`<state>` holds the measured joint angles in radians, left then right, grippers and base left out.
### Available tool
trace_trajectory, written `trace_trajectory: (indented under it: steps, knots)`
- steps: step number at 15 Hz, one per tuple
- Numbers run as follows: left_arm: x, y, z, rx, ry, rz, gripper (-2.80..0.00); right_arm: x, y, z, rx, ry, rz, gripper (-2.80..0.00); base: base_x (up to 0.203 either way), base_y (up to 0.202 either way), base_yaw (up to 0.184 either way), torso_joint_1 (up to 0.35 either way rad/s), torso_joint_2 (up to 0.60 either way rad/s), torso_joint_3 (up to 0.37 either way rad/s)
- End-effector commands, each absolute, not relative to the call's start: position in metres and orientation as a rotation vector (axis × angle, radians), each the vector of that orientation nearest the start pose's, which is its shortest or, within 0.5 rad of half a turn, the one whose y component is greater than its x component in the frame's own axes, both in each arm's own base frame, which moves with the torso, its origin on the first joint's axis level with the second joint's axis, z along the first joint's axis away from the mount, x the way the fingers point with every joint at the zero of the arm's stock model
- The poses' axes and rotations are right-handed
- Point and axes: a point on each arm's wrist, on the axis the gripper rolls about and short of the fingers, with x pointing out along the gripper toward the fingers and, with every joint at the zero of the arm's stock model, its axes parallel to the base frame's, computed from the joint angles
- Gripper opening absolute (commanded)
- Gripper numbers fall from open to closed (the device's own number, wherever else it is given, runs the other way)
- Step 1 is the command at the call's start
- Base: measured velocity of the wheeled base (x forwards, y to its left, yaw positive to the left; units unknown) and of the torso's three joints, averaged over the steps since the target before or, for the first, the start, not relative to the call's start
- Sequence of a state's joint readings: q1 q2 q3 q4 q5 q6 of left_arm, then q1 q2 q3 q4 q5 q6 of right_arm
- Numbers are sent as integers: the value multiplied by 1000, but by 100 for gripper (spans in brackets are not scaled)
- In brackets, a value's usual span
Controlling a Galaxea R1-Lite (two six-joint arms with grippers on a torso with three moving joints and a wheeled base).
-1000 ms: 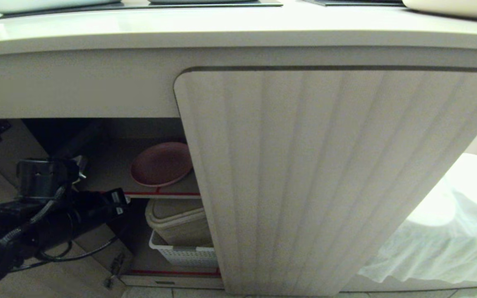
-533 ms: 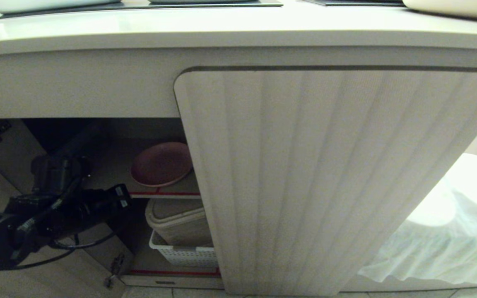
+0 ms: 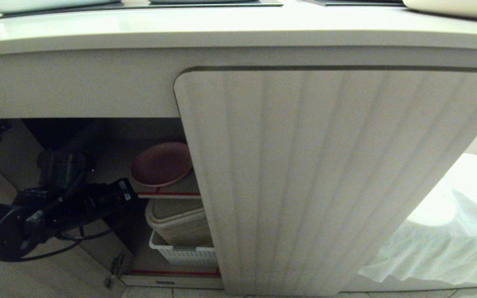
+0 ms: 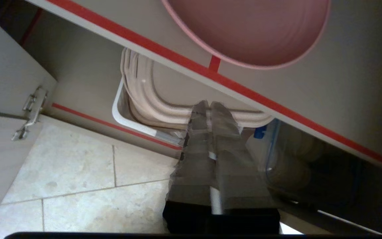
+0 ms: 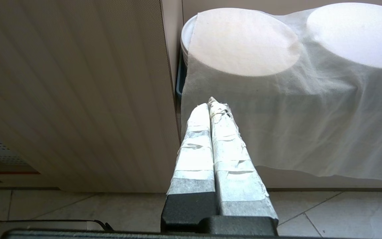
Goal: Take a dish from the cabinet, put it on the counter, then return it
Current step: Take the plate from the cabinet
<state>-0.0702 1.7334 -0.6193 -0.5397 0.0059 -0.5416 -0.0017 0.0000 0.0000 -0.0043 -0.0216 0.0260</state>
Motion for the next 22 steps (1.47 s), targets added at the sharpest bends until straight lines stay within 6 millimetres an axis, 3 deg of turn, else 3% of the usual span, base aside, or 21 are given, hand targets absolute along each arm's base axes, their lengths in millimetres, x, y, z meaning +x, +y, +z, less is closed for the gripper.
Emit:
trace_trajectory:
  steps: [1,8,22]
  knots:
    - [281,-19,118,-509,567,93,0,-23,0,76,26,-5,-23,-280,0,0,0,0,0,0]
    - [284,-19,119,-506,562,93,0,-23,0,76,26,-5,-23,-280,0,0,0,0,0,0]
    - [310,-12,112,-515,579,120,0,-23,0,76,26,-5,-23,-280,0,0,0,0,0,0]
